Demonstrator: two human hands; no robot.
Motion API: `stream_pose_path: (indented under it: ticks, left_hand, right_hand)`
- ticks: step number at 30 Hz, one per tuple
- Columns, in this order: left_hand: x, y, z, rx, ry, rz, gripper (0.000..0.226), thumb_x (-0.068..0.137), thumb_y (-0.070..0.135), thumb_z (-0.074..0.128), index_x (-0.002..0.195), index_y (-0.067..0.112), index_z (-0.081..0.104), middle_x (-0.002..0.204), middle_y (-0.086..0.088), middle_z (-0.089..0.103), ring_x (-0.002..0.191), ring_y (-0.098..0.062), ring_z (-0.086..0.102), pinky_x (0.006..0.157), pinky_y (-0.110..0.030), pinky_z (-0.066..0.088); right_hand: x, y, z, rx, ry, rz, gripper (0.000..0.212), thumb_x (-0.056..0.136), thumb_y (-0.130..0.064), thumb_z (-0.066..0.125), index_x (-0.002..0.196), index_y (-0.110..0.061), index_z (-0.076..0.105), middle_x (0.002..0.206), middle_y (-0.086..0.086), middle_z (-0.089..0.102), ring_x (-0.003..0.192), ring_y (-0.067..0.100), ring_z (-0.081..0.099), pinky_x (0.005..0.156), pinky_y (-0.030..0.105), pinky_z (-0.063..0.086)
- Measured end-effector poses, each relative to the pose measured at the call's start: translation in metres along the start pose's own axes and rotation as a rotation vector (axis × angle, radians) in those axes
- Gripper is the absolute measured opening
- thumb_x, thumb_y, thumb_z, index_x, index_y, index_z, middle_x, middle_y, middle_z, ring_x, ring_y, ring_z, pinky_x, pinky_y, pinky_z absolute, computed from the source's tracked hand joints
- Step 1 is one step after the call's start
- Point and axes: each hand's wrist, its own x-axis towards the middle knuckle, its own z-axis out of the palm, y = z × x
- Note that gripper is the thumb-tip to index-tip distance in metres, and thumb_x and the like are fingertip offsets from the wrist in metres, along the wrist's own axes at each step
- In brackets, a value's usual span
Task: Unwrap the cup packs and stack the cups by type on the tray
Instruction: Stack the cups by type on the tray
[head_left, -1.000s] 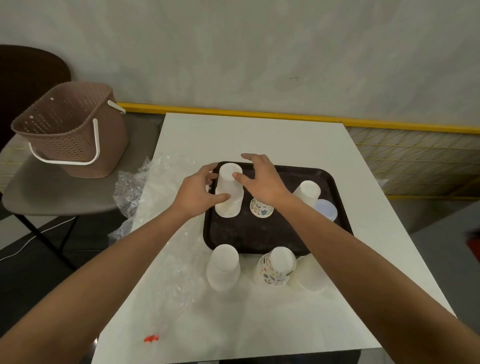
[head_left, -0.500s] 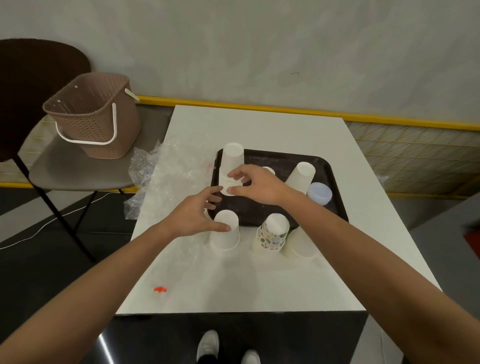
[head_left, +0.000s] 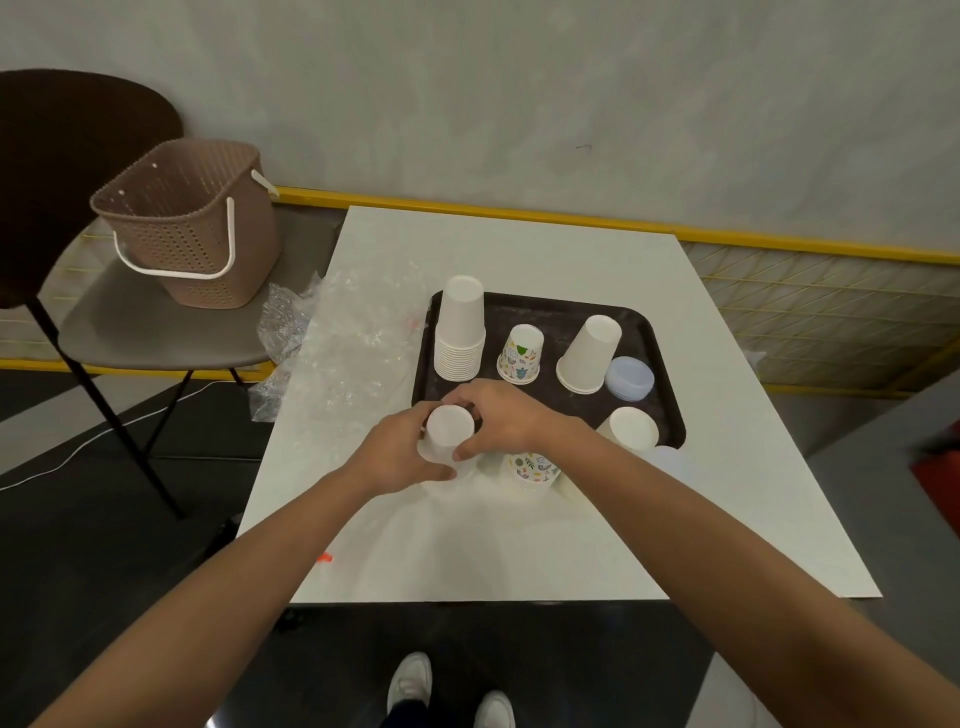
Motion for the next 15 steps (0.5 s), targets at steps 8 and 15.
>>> stream_pose_path:
  ticks: [8,15]
  left_hand:
    - [0.0,-0.007,0.01,0.006,0.044,0.002,0.073,0.061,0.032,0.087,0.125,0.02,0.054,0.113,0.003,0.065,0.094,-0.015,0.059,0.083,-0.028,0.049]
    - [0.001,-0.007,0.002,-0.004,0.063,0.031,0.066,0.062,0.036,0.085,0.121,0.025,0.057,0.108,0.007,0.067,0.09,-0.012,0.061,0.079,-0.025,0.049]
  right_hand:
    - [0.008,0.006,0.013,-0.064,0.023,-0.005,0.054,0.067,-0.021,0.082,0.117,-0.017,0.06,0.114,0.002,0.06,0.105,0.019,0.053,0.083,0.028,0.039]
    - [0.005,0.004,0.006,0.021,0.057,-0.038,0.046,0.067,-0.017,0.08,0.11,-0.016,0.063,0.105,0.0,0.063,0.096,0.017,0.057,0.085,0.034,0.047]
